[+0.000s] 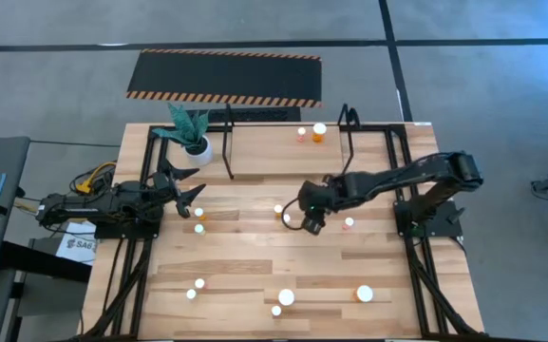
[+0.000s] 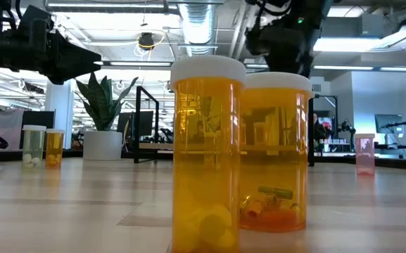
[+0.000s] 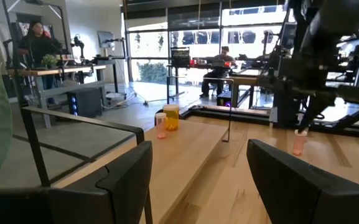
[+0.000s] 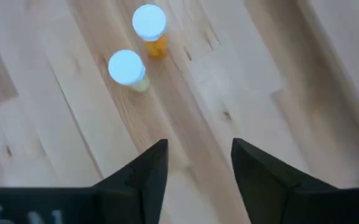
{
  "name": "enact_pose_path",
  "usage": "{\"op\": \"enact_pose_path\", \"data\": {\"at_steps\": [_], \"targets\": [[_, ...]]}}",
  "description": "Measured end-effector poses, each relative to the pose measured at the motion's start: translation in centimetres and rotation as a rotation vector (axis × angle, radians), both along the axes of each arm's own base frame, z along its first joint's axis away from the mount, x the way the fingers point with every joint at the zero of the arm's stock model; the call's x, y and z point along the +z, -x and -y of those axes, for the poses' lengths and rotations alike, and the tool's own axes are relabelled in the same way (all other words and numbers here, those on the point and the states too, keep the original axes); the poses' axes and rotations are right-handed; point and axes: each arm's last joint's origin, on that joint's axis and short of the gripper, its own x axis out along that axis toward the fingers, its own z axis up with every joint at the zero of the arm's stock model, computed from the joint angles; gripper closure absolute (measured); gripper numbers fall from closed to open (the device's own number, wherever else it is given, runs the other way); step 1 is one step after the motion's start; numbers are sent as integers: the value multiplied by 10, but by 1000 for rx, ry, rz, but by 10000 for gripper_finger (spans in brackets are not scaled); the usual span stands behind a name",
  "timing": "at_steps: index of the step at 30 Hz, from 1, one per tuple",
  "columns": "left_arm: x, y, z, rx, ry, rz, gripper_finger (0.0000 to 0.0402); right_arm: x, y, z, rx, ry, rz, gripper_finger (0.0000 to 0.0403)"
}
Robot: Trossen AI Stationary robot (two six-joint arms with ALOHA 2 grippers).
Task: Pick and place medicine bottles onto shelf by color
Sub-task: Put the top right small yellow pill bottle on the shelf
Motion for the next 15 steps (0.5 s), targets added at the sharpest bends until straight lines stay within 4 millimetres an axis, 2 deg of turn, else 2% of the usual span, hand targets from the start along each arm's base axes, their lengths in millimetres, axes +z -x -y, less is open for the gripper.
{"op": "enact_pose_path", "data": {"at_steps": [4,7,15], "targets": [[0,0,0,0,0,0,152,-13,-14,-4,-147,-66,12,240],[0,0,0,0,0,0,152,-14,-28,-8,-226,-102,25,252],[0,0,0,-1,0,0,152,-10,-58,-26,-263,-108,-64,255]]}}
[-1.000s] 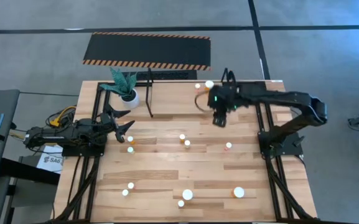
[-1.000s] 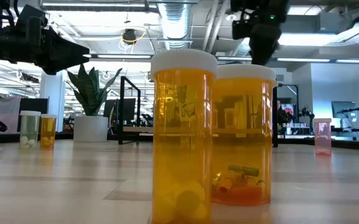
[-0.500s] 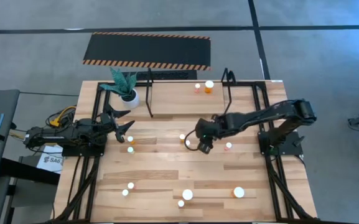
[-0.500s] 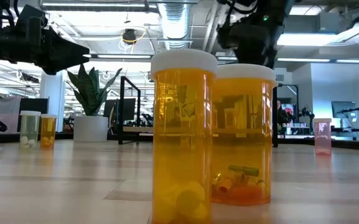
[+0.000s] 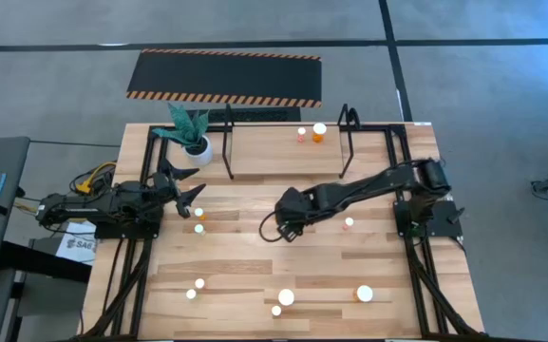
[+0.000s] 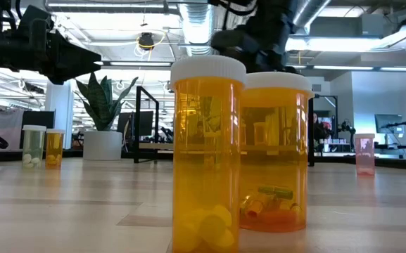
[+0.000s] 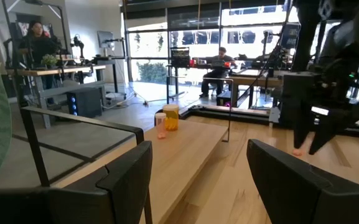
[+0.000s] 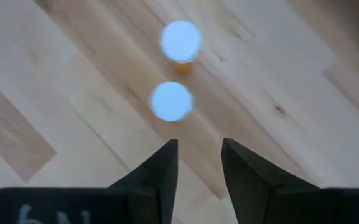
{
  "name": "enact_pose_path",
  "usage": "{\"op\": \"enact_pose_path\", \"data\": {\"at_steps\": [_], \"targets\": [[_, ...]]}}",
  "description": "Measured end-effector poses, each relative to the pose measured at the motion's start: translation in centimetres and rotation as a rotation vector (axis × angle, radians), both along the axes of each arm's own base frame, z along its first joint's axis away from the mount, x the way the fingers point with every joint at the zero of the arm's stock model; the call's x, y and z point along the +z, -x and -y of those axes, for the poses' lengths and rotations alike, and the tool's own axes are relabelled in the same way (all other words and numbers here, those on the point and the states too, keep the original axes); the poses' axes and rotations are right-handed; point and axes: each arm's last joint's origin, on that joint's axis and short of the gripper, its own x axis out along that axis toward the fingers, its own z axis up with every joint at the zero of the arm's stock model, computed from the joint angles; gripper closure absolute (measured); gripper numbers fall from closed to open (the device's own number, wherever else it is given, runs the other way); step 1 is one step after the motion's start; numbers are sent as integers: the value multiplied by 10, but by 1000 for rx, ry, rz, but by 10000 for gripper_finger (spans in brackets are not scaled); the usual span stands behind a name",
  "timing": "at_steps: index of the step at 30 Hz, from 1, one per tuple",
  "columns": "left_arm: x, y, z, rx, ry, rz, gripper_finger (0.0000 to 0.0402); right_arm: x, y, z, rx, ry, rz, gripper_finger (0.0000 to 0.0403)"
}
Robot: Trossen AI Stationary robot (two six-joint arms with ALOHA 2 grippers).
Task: Pick and place medicine bottles onto shelf by color
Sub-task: Put the top right small yellow pill bottle on the shelf
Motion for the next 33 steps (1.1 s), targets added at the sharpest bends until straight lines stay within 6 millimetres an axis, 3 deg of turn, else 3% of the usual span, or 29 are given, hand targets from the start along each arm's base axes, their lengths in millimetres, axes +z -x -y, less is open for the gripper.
{"op": "enact_pose_path", "data": {"at_steps": [5,15,33], "targets": [[0,0,0,0,0,0,152,-4,-14,3,-74,-7,-72,232],[0,0,0,0,0,-1,152,-4,-24,6,-95,-21,-39,138],[0,0,0,0,0,0,152,-11,-27,8,-27,-28,-1,131]]}}
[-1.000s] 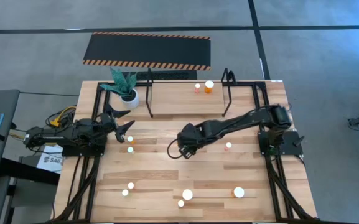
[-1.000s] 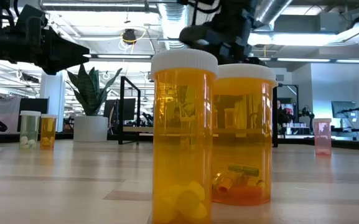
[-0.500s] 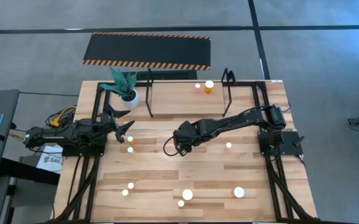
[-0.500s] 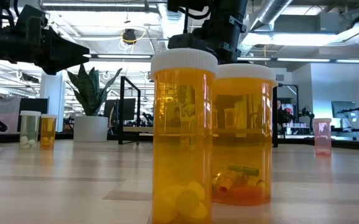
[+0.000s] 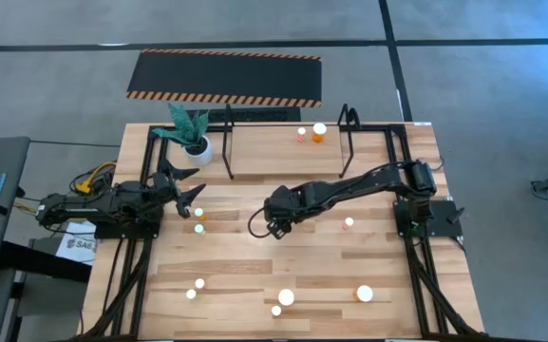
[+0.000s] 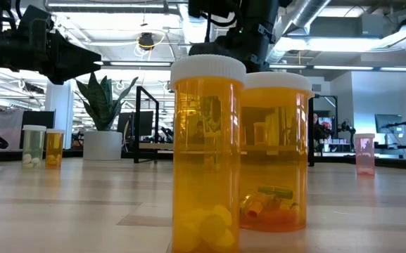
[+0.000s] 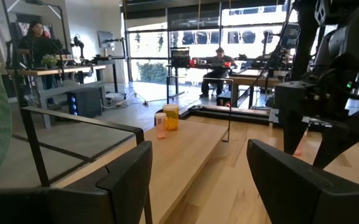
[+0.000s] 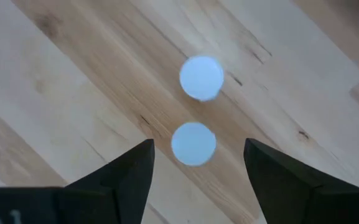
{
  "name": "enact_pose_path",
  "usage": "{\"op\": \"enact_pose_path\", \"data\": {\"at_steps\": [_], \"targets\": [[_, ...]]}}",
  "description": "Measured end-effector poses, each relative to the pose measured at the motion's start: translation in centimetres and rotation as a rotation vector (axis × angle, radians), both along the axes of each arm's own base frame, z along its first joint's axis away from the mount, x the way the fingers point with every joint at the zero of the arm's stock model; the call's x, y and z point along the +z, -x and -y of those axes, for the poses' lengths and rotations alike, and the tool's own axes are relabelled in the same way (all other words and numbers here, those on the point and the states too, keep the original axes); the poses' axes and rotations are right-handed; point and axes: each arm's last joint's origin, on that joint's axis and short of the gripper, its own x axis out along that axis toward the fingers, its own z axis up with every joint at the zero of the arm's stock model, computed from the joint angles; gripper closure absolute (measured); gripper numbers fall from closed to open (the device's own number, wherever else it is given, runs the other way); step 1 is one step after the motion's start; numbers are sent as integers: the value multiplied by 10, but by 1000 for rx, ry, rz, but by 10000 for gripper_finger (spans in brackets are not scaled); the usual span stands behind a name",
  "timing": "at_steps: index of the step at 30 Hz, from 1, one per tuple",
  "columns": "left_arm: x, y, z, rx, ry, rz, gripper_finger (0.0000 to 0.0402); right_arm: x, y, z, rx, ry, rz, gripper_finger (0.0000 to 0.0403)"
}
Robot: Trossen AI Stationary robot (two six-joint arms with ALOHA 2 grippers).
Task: Pick and place medicine bottles onto shelf by color
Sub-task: Put the top right small yellow pill bottle on the shelf
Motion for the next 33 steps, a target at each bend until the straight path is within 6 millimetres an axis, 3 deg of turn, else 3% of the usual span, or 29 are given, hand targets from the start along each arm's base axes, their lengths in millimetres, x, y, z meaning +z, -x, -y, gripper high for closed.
{"op": "enact_pose_path", "data": {"at_steps": [6,14,24,33], "targets": [[0,0,0,0,0,-1,152,-12,0,3,17,0,23,131],[0,0,0,0,0,0,152,-13,-1,3,34,5,24,131],[0,0,0,1,0,-1,152,-52,-13,12,41,-89,-53,131],[0,0,0,1,0,-1,152,-53,-15,24,43,-130,-53,131]]}}
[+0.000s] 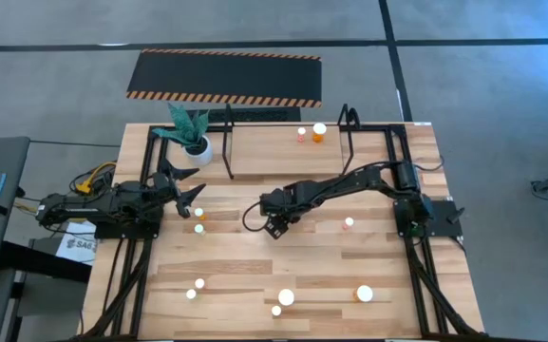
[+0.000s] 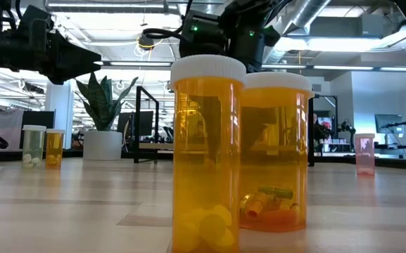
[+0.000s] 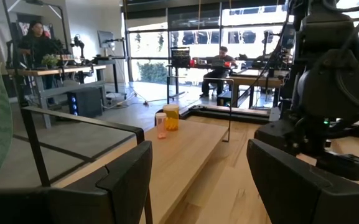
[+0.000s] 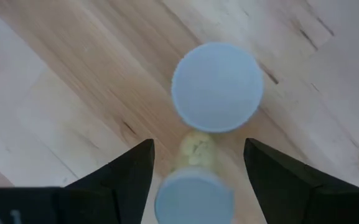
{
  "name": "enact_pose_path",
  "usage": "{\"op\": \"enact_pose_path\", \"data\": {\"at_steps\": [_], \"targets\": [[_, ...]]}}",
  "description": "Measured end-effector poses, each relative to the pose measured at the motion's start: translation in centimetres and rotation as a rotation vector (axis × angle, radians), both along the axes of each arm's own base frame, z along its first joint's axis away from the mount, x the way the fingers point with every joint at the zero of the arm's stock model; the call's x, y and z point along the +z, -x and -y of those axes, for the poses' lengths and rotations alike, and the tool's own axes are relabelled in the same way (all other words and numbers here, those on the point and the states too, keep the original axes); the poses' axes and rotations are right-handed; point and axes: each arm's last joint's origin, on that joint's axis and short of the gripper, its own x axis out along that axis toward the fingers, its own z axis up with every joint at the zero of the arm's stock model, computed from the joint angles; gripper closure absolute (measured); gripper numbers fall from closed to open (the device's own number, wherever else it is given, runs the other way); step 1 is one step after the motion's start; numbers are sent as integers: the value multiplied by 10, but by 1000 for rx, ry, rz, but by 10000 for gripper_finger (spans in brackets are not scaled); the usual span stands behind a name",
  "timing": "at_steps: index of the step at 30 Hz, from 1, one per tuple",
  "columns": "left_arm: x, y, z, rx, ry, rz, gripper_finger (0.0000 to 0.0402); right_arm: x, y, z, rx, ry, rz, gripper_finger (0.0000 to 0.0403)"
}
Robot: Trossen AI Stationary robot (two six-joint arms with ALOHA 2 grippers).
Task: Pick and place medicine bottles onto shelf by color
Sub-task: Put the top right small yellow pill bottle on the shelf
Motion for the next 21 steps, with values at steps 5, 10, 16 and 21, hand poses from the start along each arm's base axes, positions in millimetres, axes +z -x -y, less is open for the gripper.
{"op": "enact_pose_path", "data": {"at_steps": [5,10,16,21], "targets": [[0,0,0,0,0,0,152,0,1,0,0,-3,-10,131],[0,0,0,0,0,0,152,0,1,-1,4,-17,-11,134],[0,0,0,0,0,0,152,0,1,-1,9,-36,-11,165],[0,0,0,-1,0,0,152,0,0,-1,9,-36,-4,219]]}}
